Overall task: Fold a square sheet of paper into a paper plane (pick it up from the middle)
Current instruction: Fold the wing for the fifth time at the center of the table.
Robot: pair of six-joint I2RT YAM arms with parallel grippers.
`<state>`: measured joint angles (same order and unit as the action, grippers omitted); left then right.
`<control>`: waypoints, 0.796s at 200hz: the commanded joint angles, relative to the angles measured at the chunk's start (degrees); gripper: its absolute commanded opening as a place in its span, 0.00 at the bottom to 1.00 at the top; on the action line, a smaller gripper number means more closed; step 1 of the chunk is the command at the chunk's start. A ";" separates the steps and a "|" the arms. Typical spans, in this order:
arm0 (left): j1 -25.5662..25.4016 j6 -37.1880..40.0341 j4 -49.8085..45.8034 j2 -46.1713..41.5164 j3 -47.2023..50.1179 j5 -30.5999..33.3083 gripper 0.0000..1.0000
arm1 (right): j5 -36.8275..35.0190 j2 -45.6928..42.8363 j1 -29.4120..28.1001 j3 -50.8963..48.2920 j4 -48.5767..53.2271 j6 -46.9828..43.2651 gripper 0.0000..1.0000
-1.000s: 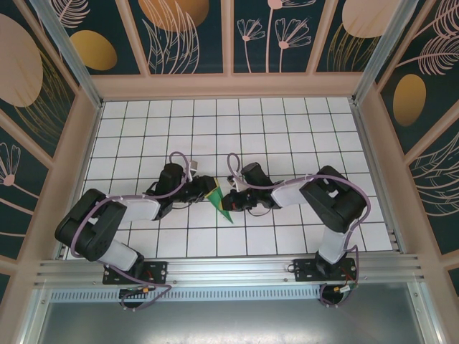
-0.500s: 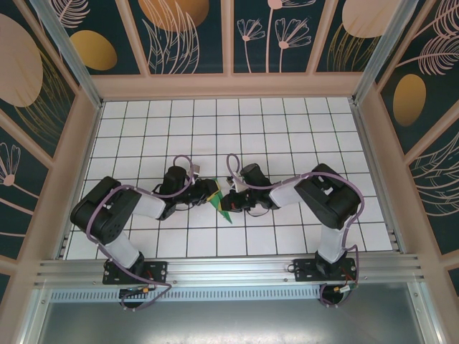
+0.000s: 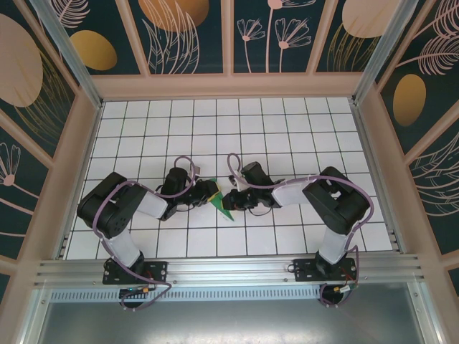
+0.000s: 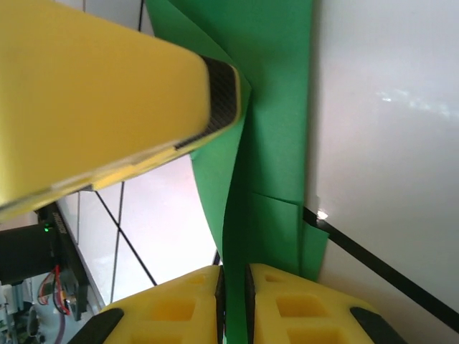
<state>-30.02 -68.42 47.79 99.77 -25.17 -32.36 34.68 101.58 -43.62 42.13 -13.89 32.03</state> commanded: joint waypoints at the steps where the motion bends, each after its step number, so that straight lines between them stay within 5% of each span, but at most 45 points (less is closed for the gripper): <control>1: -0.26 1.07 1.33 0.51 -0.01 0.70 0.28 | -1.68 -1.62 -0.51 0.85 3.63 -2.50 0.19; 99: -0.30 4.73 -4.39 1.26 -1.90 2.04 0.28 | -4.24 -0.01 -0.25 -0.83 3.41 -1.45 0.09; 159: -0.30 6.46 -7.36 2.89 -2.15 3.19 0.27 | -5.74 -4.51 -0.42 1.38 7.71 -1.93 0.17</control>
<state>-30.13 -64.51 44.03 100.90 -26.96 -31.07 31.27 100.75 -43.92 42.33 -11.31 30.76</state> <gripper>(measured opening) 0.271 0.156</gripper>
